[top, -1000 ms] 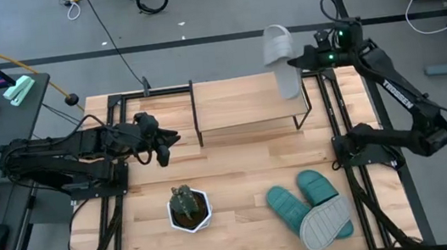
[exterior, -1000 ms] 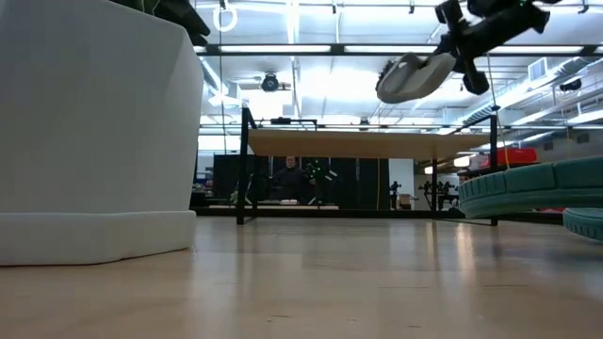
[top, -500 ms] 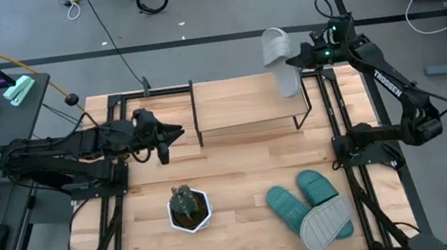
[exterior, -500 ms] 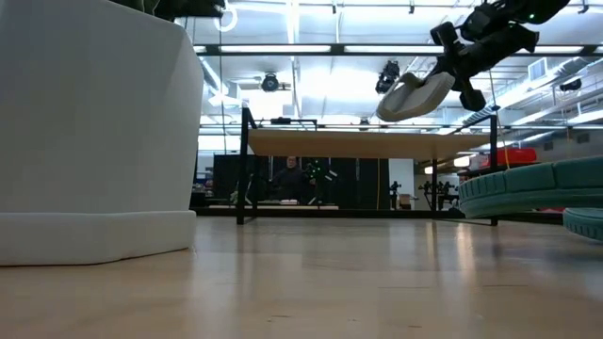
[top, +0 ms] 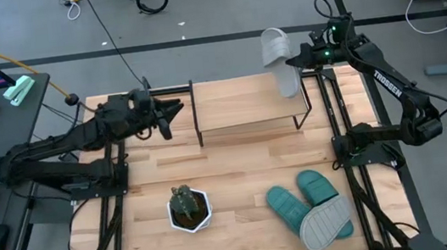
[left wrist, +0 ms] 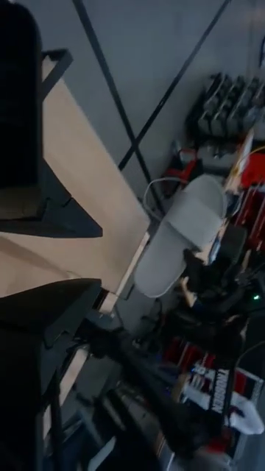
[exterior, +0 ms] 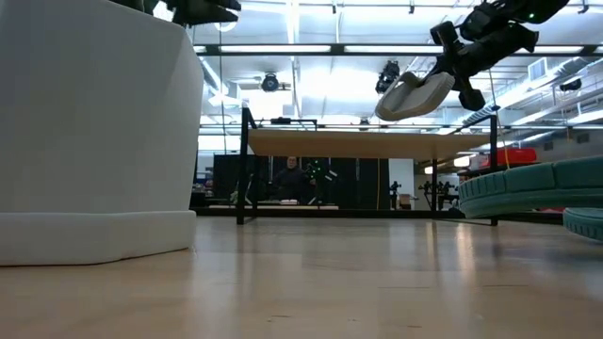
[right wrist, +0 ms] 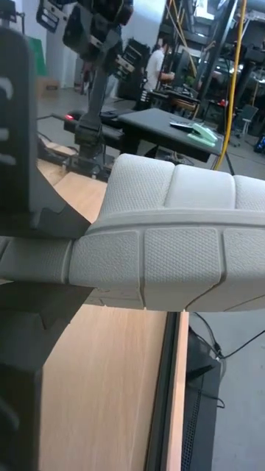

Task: Pick and place slides into the shelf
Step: Put the top gray slide on the shelf

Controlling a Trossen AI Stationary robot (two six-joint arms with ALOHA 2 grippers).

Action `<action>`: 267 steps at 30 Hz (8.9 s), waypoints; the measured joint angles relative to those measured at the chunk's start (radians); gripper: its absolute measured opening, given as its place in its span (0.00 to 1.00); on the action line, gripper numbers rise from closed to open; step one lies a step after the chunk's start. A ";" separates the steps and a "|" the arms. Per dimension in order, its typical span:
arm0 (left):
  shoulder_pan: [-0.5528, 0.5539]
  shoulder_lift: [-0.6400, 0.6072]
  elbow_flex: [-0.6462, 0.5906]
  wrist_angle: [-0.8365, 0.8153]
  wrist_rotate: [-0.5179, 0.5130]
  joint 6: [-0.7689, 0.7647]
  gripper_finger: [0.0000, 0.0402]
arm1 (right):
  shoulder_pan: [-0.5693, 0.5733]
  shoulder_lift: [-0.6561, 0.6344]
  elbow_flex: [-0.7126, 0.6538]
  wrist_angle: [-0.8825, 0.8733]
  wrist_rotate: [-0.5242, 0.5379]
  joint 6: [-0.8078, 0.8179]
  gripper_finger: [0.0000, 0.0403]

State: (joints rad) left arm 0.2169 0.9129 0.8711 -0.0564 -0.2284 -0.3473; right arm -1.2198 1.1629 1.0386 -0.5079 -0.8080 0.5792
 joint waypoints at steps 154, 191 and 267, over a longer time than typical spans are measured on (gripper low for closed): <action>0.397 0.266 0.000 0.380 0.230 0.134 0.21 | 0.370 0.017 0.131 -0.458 0.993 -0.057 0.47; 0.397 0.266 0.000 0.372 0.230 0.135 0.21 | 0.348 0.039 0.131 -0.353 0.907 -0.103 0.47; 0.397 0.266 0.000 0.333 0.230 0.153 0.22 | 0.581 0.179 0.241 -0.389 1.109 -1.349 0.72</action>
State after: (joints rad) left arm 0.6140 1.1793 0.8711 0.2768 0.0012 -0.1947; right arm -0.6384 1.3424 1.2797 -0.8968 0.3009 -0.7700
